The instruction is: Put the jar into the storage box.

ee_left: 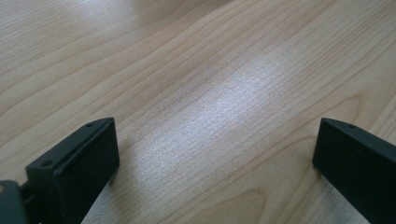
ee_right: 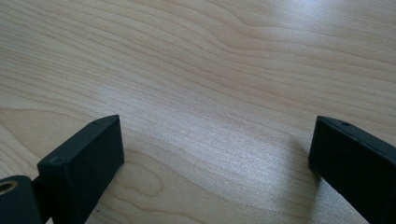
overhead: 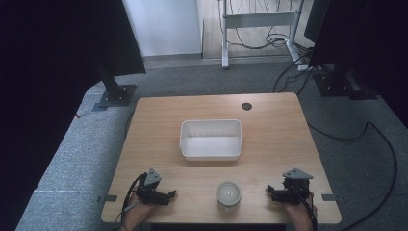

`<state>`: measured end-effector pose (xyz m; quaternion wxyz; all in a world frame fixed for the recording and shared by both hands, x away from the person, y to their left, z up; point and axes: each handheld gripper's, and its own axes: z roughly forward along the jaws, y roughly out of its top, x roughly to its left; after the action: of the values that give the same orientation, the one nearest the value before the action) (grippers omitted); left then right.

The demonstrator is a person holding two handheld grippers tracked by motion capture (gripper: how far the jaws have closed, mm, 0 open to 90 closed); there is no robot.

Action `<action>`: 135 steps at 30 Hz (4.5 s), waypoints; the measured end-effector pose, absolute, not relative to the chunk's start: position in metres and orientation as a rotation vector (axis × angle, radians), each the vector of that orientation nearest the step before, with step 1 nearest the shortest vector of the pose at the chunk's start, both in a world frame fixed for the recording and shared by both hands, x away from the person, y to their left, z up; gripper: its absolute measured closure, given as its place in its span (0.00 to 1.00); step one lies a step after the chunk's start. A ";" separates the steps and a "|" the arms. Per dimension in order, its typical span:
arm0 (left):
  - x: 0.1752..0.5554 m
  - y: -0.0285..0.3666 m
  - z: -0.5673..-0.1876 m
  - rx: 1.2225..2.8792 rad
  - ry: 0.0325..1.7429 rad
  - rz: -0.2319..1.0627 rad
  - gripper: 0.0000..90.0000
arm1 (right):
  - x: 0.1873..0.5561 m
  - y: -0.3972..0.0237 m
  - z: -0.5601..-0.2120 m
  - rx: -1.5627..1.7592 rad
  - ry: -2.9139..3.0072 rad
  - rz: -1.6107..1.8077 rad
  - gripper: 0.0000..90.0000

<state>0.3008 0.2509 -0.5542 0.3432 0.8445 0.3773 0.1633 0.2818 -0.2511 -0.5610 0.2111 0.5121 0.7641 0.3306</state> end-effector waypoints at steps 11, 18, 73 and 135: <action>0.300 0.252 -0.554 2.181 0.995 0.434 0.03 | 0.282 -0.251 -0.561 1.423 2.124 0.918 0.03; 0.299 0.252 -0.552 2.166 1.005 0.435 0.07 | 0.282 -0.251 -0.561 1.423 2.123 0.919 0.03; 0.264 0.193 -0.518 2.152 0.726 0.331 0.05 | 0.282 -0.251 -0.561 1.421 2.125 0.919 0.03; 0.262 0.074 -0.521 2.203 0.419 0.212 0.03 | 0.282 -0.251 -0.561 1.411 2.134 0.922 0.03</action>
<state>0.2623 0.0745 -0.5207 0.4299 0.8830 0.1680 0.0850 0.2816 -0.2507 -0.5610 0.2093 0.5074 0.7673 0.3316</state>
